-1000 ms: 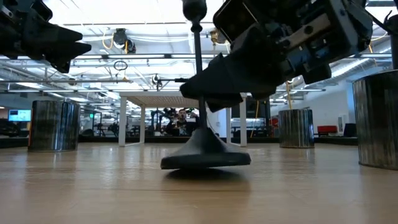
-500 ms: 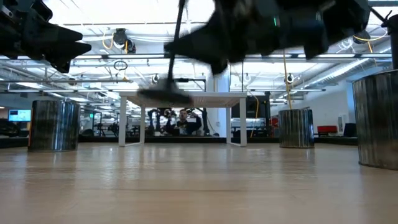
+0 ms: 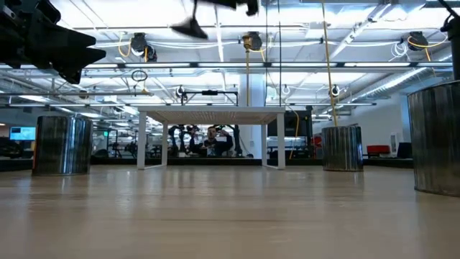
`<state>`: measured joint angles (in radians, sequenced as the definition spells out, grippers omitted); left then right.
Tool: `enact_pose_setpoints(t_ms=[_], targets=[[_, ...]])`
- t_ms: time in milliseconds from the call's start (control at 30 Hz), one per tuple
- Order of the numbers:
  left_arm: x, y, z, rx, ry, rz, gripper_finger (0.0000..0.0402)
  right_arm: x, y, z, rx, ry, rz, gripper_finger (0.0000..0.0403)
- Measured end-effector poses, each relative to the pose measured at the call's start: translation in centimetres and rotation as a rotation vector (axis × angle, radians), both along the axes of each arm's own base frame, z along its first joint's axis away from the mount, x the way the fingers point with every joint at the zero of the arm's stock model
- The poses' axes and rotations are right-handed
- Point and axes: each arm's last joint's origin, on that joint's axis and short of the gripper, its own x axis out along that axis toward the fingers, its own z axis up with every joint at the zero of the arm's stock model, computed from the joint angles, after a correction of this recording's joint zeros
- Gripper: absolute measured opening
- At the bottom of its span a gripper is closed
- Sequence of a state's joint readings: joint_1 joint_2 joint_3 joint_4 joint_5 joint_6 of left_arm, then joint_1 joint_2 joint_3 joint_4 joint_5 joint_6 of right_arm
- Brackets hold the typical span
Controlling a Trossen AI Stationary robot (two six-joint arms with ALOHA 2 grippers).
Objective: Pick & Place candle stick holders
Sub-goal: Put the black candleholder on the shelf
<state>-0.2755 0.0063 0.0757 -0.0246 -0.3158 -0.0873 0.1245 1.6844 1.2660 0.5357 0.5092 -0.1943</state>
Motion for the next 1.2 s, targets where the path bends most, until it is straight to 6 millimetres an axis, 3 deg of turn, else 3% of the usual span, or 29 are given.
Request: enact_pose_setpoints(t_ms=[133, 300, 633, 933, 1200], targets=[[0.0, 0.0, 0.0, 0.0, 0.001, 0.0, 0.0179, 1.5, -4.1, 0.2, 0.034, 0.001, -0.151, 0.0009], [0.0, 0.0, 0.0, 0.002, 0.002, 0.0, 0.0179, 1.9, -8.7, -1.2, 0.145, -0.026, -0.25, 0.0009], [0.0, 0.0, 0.0, 0.006, 0.003, 0.0, 0.0179, 2.7, -14.4, -5.0, 0.203, -0.026, -0.387, 0.0013], [0.0, 0.0, 0.0, 0.006, 0.004, 0.0, 0.0179, 2.4, -17.2, -6.2, 0.216, -0.025, -0.45, 0.0014], [0.0, 0.0, 0.0, 0.008, 0.004, 0.0, 0.0179, 2.0, -18.3, -6.3, 0.246, -0.022, -0.427, 0.0015]])
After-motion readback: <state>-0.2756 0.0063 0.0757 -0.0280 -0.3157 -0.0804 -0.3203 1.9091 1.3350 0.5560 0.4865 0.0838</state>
